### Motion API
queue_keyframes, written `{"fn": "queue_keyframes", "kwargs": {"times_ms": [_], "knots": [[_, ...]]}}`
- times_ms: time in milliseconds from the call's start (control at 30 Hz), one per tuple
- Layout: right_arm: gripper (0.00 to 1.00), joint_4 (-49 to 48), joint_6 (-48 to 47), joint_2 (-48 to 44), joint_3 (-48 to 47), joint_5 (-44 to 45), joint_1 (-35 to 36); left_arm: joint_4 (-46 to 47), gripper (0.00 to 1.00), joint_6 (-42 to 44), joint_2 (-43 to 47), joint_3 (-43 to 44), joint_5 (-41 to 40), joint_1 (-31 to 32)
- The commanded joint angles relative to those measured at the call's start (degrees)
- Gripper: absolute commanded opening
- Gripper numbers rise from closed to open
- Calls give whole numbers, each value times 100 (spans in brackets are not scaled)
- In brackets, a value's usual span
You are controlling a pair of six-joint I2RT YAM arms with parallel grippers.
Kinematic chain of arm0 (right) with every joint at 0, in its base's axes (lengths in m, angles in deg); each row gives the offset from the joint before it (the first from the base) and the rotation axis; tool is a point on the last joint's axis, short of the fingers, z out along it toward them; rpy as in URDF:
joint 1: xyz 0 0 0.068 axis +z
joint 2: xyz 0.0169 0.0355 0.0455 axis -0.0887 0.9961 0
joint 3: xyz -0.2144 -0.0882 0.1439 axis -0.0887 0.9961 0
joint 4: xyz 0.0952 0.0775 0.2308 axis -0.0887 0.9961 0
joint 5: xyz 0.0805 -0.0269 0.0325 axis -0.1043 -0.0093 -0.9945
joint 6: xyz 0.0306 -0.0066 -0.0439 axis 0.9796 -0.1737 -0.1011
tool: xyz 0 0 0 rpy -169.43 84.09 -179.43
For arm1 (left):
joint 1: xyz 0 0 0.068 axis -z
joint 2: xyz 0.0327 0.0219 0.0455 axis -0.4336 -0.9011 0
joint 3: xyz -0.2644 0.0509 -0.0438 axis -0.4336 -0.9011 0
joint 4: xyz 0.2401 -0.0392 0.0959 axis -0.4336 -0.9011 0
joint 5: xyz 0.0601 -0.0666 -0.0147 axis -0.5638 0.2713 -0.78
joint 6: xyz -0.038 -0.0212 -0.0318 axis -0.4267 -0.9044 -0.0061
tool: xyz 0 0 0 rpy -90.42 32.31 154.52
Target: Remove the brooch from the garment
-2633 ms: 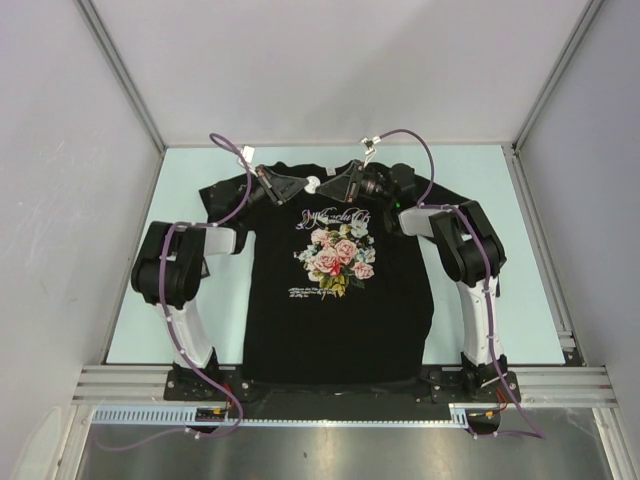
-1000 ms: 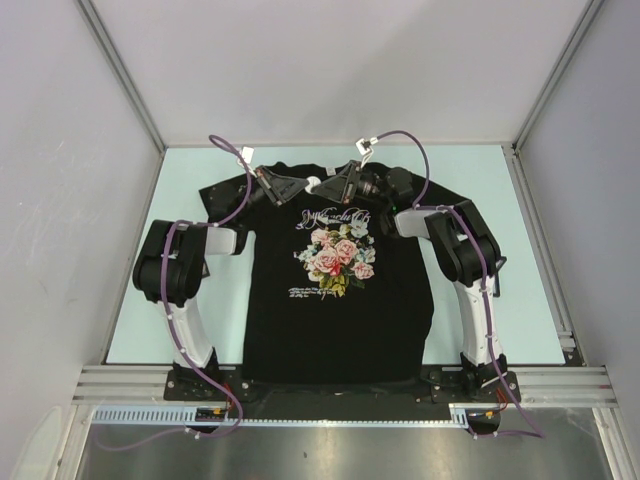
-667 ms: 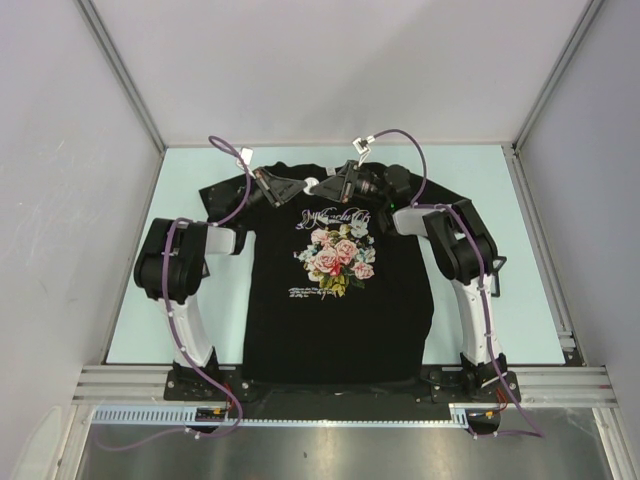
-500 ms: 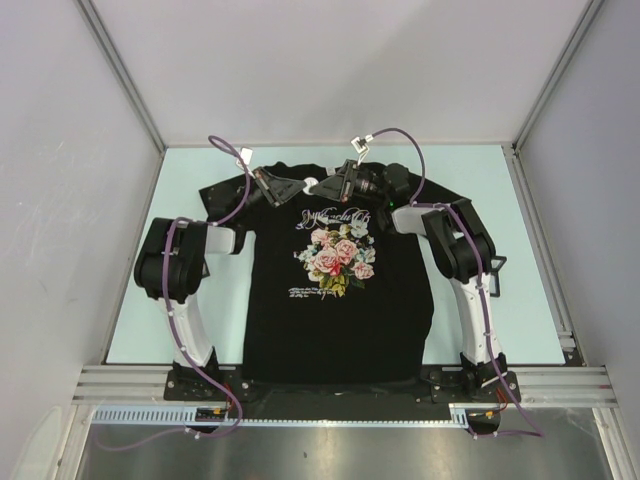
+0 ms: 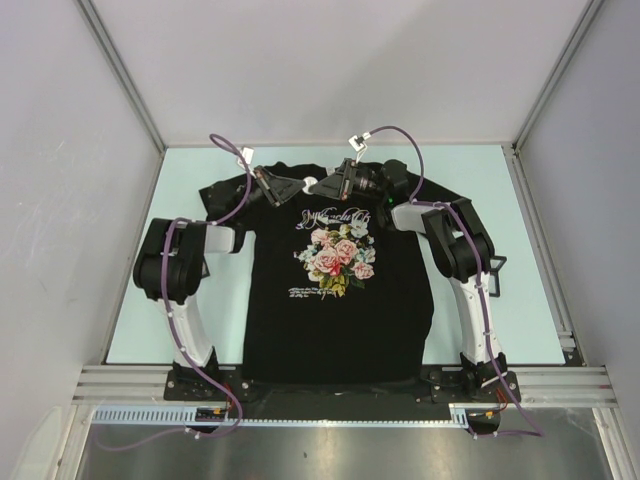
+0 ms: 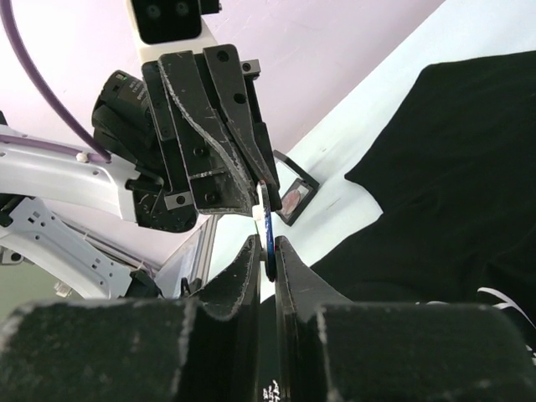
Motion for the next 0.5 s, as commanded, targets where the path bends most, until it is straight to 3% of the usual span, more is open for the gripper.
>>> {"fn": "queue_keyframes", "kwargs": {"times_ms": [0, 467], "knots": [[7, 106, -55, 123, -193, 413, 19, -28, 0, 555, 463, 51, 601, 307], [5, 1, 270, 132, 123, 1011, -157, -451, 0, 1461, 1078, -327, 83, 509]]}}
